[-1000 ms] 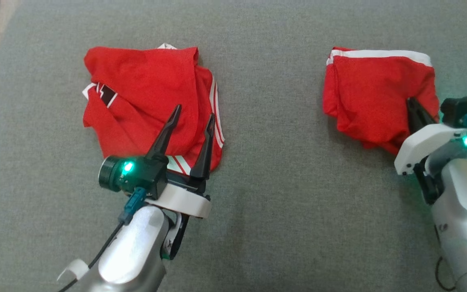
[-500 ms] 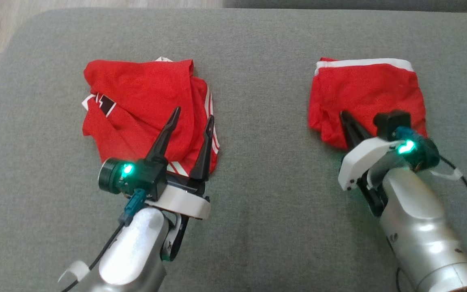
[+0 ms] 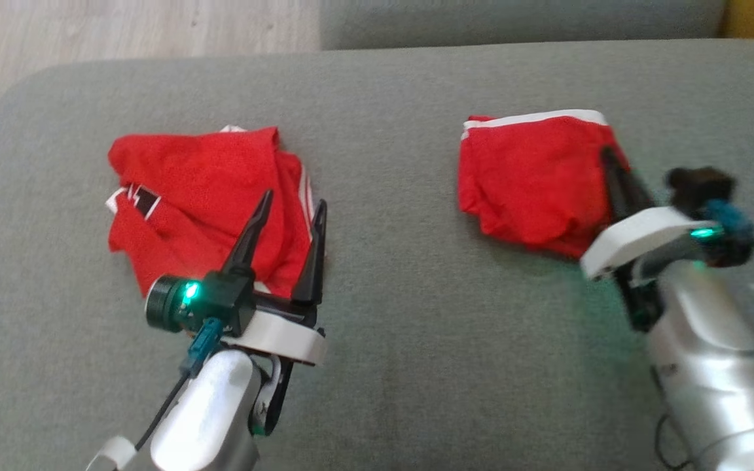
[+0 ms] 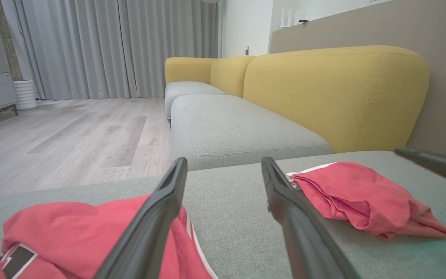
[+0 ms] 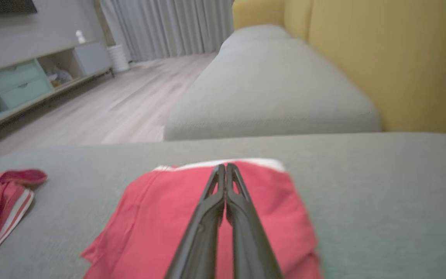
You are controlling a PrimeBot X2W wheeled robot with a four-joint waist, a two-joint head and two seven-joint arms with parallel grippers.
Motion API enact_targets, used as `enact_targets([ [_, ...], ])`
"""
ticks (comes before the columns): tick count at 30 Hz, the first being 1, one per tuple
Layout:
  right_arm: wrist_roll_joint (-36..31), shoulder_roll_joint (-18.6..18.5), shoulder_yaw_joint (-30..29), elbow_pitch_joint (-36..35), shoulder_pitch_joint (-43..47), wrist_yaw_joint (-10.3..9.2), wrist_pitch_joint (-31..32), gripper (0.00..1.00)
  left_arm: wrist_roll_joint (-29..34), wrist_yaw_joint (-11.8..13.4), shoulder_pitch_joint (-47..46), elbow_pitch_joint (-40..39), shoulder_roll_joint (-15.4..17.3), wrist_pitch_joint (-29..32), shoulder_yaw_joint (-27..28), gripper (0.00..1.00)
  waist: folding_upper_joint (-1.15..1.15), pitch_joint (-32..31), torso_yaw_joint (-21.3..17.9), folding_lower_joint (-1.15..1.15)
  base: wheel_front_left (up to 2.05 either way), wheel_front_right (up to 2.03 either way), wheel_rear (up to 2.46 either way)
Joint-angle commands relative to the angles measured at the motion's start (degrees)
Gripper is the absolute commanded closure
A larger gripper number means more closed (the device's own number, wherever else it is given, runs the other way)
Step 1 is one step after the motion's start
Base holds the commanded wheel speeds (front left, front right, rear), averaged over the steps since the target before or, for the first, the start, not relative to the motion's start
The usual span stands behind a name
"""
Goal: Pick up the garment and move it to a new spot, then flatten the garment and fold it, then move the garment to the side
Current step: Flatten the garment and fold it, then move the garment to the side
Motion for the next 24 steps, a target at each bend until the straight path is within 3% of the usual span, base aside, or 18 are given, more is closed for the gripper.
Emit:
enact_targets([
  [1,0.51,-1.26,-1.33,-4.48,0.83,-0.05,-0.94,1.0,0.01,0.41,-0.66,-1.95,1.03,-0.55,2.52,0.0,0.0,-1.52,-1.69,0.0,0.0,0.0,0.0],
  [6,-0.42,-2.29,-8.82,-16.64,7.52,-0.05,-0.99,1.0,-0.21,0.74,1.06,-2.29,0.97,-0.55,3.26,0.0,0.0,-3.4,-3.62,0.0,0.0,0.0,0.0],
  [7,-1.26,-2.12,-10.05,-19.14,9.32,-0.05,-1.0,0.71,-0.24,0.77,1.39,-2.34,0.91,-0.55,3.39,0.0,0.0,-3.66,-3.92,0.0,0.0,0.0,0.0],
  [8,-2.23,-1.76,-11.17,-21.57,11.21,-0.05,-1.0,0.04,-0.24,0.81,1.71,-2.4,0.86,-0.55,3.52,0.0,0.0,-3.86,-4.19,0.0,0.0,0.0,0.0],
  [9,-2.86,-1.08,-12.38,-23.78,13.15,-0.05,-1.0,0.0,-0.25,0.81,2.06,-2.43,0.8,-0.55,3.66,0.0,0.0,-4.09,-4.42,0.0,0.0,0.0,0.0],
  [16,-5.96,2.62,-15.97,-35.66,25.86,-0.05,-1.01,0.0,-0.07,0.52,4.52,-2.36,0.17,-0.55,4.5,0.0,0.0,-4.64,-5.21,0.0,0.0,0.0,0.0],
  [24,-2.4,2.92,-14.15,-38.56,31.52,-0.05,-1.01,0.0,0.64,-0.12,6.43,-2.09,-0.61,-0.55,5.57,0.0,0.0,-4.97,-5.69,0.0,0.0,0.0,0.0],
])
